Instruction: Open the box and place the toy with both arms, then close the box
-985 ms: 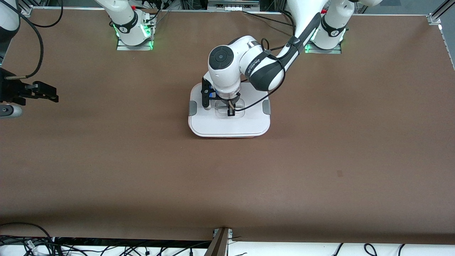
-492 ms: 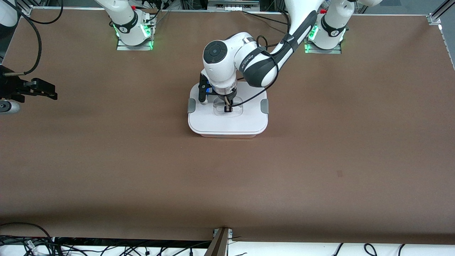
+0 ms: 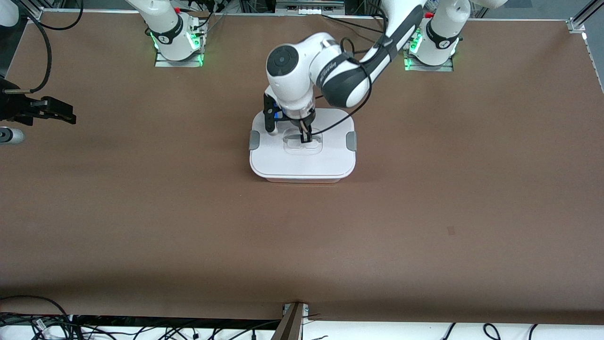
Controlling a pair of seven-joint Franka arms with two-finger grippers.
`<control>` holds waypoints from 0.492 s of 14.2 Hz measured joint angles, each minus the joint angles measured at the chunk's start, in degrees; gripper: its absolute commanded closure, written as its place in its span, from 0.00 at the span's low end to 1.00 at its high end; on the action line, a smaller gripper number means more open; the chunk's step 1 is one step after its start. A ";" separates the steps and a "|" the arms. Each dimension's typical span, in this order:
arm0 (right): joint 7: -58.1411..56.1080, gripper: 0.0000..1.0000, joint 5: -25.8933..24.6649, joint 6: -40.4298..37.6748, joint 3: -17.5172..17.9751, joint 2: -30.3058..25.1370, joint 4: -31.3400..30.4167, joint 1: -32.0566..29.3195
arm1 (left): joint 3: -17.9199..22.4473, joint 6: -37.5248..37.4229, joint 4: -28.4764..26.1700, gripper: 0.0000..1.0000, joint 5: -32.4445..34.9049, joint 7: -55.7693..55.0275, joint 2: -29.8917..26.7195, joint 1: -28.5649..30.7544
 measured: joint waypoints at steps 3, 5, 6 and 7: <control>0.12 0.00 0.01 -0.37 0.06 -0.43 -0.25 0.10 | 0.03 -4.80 1.64 0.00 -1.13 -1.33 -5.36 2.11; 0.40 0.00 0.01 -0.41 0.08 -1.31 -1.37 0.14 | 0.45 -6.18 1.72 0.00 -2.28 -1.87 -8.47 5.37; 0.41 0.00 0.01 -0.39 0.09 -1.59 -1.87 0.17 | 0.61 -6.32 1.76 0.00 -3.00 -2.71 -9.74 7.65; 0.41 0.00 0.01 -0.34 0.11 -1.61 -2.10 0.20 | 0.74 -6.42 1.83 0.00 -4.41 -3.79 -10.87 10.28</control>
